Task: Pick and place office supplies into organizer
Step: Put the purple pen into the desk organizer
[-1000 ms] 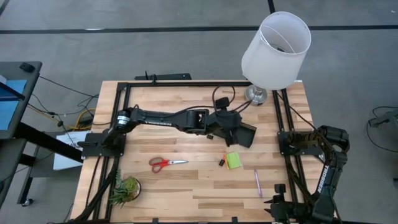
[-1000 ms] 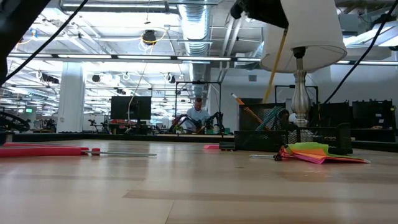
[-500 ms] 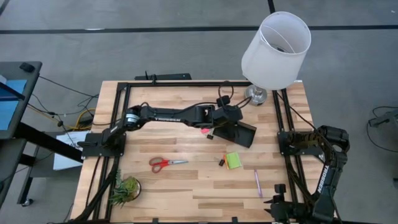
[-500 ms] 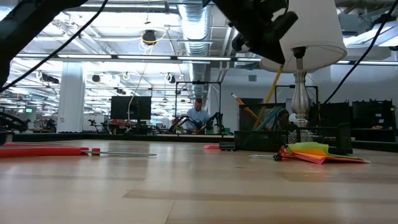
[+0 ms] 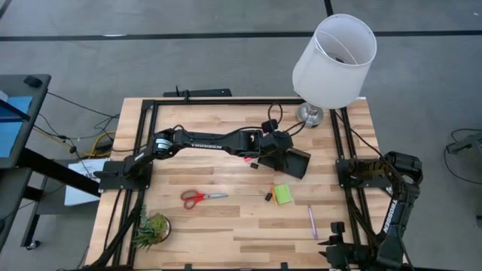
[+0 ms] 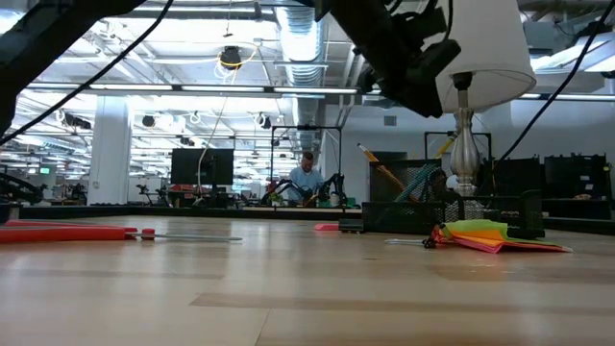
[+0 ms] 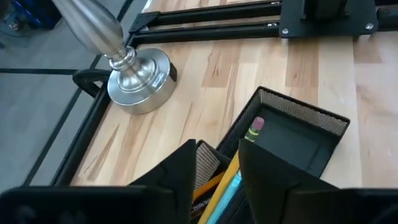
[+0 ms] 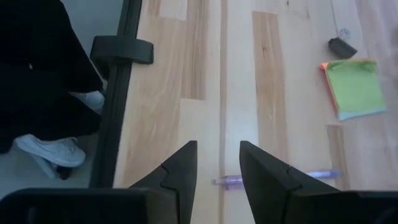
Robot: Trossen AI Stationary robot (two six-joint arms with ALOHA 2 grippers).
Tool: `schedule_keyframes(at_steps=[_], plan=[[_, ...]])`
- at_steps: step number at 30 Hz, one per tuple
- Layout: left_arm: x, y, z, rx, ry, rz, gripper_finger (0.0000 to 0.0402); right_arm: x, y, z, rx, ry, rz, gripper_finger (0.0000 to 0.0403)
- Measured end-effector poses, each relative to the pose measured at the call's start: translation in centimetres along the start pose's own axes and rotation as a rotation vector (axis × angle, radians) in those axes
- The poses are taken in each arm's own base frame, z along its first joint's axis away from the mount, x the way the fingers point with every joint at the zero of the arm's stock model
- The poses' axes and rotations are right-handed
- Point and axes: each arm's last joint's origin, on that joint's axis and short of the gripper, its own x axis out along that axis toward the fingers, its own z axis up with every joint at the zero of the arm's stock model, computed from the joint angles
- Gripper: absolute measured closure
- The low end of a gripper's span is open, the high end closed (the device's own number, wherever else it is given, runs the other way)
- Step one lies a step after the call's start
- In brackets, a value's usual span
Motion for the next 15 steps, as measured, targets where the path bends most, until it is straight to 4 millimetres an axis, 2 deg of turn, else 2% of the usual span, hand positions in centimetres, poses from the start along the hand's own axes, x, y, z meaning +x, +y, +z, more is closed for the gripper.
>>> schedule_keyframes(at_steps=[3, 6, 13, 15], plan=[[-0.3, -0.1, 0.4, -0.006, -0.012, -0.001, 0.0273, 0.3, -0.2, 0.4, -0.045, 0.004, -0.01, 0.0289], [-1.4, -0.4, 1.8, -0.005, -0.053, -0.016, 0.0267, 0.8, -0.6, 1.0, -0.07, 0.01, -0.025, 0.0289], [-5.9, -0.8, 5.1, 0.149, -0.087, -0.04, 0.028, 2.2, -2.3, 2.3, 0.029, 0.072, -0.108, 0.0289], [-7.2, -0.8, 5.3, 0.171, -0.078, -0.04, 0.0285, 2.4, -2.8, 2.5, 0.102, 0.088, -0.146, 0.0289]])
